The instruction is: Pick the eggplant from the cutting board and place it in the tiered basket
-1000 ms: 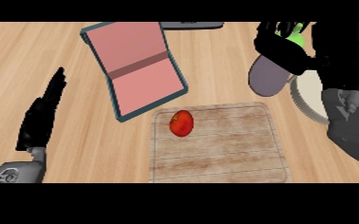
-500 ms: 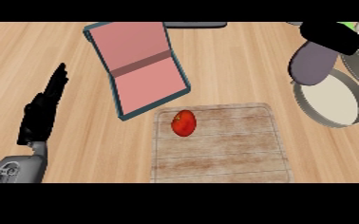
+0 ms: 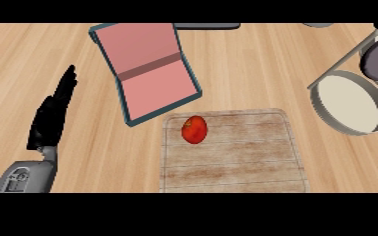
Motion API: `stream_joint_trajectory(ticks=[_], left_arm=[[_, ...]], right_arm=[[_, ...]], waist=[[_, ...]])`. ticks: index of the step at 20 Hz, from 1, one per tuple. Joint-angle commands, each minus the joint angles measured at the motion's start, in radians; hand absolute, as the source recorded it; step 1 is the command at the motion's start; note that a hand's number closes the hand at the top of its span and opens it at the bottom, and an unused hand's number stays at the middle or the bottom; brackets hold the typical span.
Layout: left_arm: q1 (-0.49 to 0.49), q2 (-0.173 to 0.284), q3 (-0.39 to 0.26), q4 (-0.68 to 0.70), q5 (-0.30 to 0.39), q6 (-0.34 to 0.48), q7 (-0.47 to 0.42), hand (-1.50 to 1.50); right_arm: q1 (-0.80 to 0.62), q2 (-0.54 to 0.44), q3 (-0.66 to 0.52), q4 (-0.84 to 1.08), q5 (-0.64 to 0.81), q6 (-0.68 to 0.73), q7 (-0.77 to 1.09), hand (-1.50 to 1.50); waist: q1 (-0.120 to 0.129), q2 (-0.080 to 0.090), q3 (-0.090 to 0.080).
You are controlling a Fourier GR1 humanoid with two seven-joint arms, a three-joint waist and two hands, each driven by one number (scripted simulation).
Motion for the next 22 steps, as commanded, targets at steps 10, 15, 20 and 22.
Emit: stream_joint_trajectory(ticks=[10, 15, 20, 22], left_arm=[[0.027, -0.019, -0.007, -0.073, -0.015, -0.025, 0.041, 0.00], [-0.016, 0.014, 0.054, 0.021, -0.003, -0.045, -0.015, 0.00], [-0.013, -0.033, 0.009, 0.001, -0.037, -0.018, 0.022, 0.00], [0.043, -0.025, 0.020, -0.038, -0.031, -0.033, -0.008, 0.00]], right_arm=[[0.139, 0.049, -0.194, 0.242, -0.080, -0.018, -0.400, 1.50], [0.154, 0.066, -0.247, 0.251, -0.143, 0.084, -0.428, 1.50], [0.172, 0.194, -0.267, 0.295, -0.164, 0.045, -0.316, -1.50], [0.169, 0.169, -0.346, 0.324, -0.199, 0.049, -0.377, -1.50]], waist=[[0.006, 0.002, 0.002], [-0.003, 0.001, 0.001], [0.000, 0.000, 0.001], [0.002, -0.001, 0.001]])
